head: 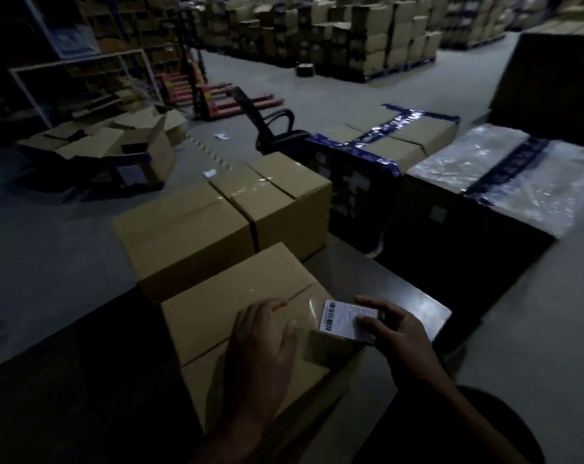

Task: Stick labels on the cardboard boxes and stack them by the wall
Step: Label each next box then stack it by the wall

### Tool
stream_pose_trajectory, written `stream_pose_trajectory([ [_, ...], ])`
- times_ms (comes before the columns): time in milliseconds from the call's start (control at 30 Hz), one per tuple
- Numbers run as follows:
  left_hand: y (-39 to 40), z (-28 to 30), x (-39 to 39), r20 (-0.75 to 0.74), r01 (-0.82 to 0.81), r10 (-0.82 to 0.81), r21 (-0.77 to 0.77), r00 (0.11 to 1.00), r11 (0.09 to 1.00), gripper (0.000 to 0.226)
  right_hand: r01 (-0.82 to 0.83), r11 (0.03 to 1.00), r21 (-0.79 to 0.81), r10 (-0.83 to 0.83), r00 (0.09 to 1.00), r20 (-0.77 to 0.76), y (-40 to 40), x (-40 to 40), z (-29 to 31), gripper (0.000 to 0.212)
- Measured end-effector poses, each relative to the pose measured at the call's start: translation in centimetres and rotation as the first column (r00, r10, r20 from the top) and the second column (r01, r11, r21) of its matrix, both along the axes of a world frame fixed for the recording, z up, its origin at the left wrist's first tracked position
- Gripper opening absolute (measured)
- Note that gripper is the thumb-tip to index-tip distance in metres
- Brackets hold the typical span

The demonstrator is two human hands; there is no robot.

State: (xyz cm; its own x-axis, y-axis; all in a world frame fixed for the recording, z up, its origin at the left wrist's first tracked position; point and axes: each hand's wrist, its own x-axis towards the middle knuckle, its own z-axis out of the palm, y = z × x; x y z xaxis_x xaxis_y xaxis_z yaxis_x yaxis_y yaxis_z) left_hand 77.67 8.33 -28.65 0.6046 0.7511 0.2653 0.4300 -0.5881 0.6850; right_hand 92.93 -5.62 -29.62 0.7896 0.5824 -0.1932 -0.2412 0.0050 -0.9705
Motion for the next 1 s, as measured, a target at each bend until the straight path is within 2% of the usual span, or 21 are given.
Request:
stream_pose_trajectory([
  [100, -3.2, 0.2, 2.4, 0.065, 0.249, -0.249, 0.003, 0.966, 0.968, 0.027, 0.154, 0.987, -0.055, -0.155, 0.988, -0.014, -3.5, 0.0, -0.9, 0.018],
  [233, -7.7, -0.1, 5.4, 0.092, 0.467, -0.470, 0.047, 0.878, 0.883, 0.029, 0.345, 0.926, -0.149, -0.350, 0.937, -0.005, -9.2, 0.2, -2.3, 0.018],
  [367, -12.5, -2.0, 7.8, 0.016, 0.633, -0.639, -0.158, 0.769, 0.758, 0.025, 0.520, 0.817, -0.248, -0.550, 0.833, -0.064, -15.2, 0.5, -5.5, 0.011],
  [467, -15.8, -5.3, 9.8, -0.050, 0.673, -0.707, -0.265, 0.706, 0.691, 0.025, 0.601, 0.721, -0.344, -0.667, 0.736, -0.112, -19.3, 0.4, -8.6, 0.004],
  [600, -19.8, -9.1, 12.9, -0.124, 0.691, -0.753, -0.325, 0.646, 0.646, 0.021, 0.643, 0.611, -0.461, -0.779, 0.593, -0.206, -24.0, 0.5, -12.6, 0.019],
  [733, -23.1, -12.7, 15.5, -0.221, 0.670, -0.784, -0.418, 0.580, 0.614, 0.018, 0.626, 0.560, -0.542, -0.827, 0.464, -0.319, -27.0, 1.9, -15.5, 0.015],
  [867, -24.9, -15.2, 17.5, -0.307, 0.625, -0.783, -0.477, 0.540, 0.618, 0.021, 0.582, 0.538, -0.610, -0.840, 0.430, -0.330, -29.0, 4.4, -18.0, 0.010],
  [1000, -26.2, -16.2, 19.6, -0.314, 0.598, -0.769, -0.490, 0.557, 0.634, 0.023, 0.530, 0.576, -0.623, -0.803, 0.507, -0.312, -30.1, 7.1, -19.4, 0.014],
])
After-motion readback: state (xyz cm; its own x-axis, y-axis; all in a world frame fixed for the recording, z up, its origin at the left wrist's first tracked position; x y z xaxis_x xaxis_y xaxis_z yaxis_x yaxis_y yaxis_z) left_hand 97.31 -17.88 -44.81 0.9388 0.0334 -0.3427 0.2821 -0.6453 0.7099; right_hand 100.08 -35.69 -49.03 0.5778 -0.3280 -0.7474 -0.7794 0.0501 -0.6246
